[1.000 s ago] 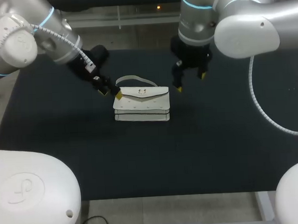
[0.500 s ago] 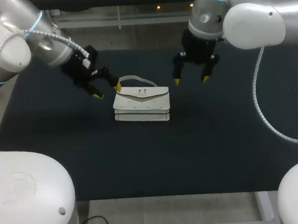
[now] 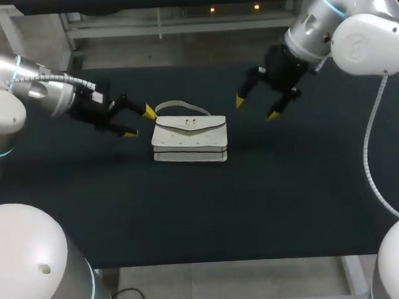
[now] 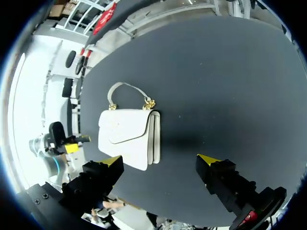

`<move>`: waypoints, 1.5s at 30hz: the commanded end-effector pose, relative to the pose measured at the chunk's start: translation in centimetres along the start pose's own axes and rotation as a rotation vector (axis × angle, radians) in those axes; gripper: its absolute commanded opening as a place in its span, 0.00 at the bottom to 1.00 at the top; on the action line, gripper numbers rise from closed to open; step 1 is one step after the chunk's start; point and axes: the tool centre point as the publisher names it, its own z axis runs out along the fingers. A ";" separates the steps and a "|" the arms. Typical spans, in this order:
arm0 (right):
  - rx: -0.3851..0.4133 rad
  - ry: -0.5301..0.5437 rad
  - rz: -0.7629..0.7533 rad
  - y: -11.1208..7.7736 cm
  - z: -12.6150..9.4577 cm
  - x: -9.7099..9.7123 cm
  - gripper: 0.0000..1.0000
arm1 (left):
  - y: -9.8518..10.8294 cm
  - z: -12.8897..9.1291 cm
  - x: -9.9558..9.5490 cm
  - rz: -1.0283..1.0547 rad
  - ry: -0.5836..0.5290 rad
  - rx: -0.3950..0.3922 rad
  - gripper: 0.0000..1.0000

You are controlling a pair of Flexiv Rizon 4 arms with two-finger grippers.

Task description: Pick up the bag, open it, inspect its contents, close it, and place it on the opposite side

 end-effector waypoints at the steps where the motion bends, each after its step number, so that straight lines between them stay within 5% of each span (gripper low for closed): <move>1: -0.033 0.056 0.055 -0.6 0.9 -0.1 1.00 | -0.5 0.9 -0.7 -0.004 0.091 0.032 1.00; 14: 0.015 0.036 0.153 -0.7 1.6 0.2 1.00 | -1.2 1.3 -1.0 -0.031 0.075 0.044 1.00; 16: 0.015 0.036 0.153 -0.7 1.6 0.2 1.00 | -1.0 2.9 -1.0 -0.028 0.075 0.030 1.00; 20: 0.057 0.118 0.175 -0.2 3.6 0.6 1.00 | -1.8 4.6 -1.6 -0.065 0.148 0.013 1.00; 26: 0.079 0.265 0.231 0.0 5.0 1.4 1.00 | -2.2 4.5 -2.0 -0.142 0.215 0.038 1.00; 35: 0.101 0.287 0.232 0.1 6.0 2.4 1.00 | -2.5 4.6 -1.8 -0.170 0.268 0.004 1.00; 45: 0.139 0.430 0.190 0.5 7.9 3.3 1.00 | -3.5 5.3 -1.9 -0.182 0.325 -0.039 1.00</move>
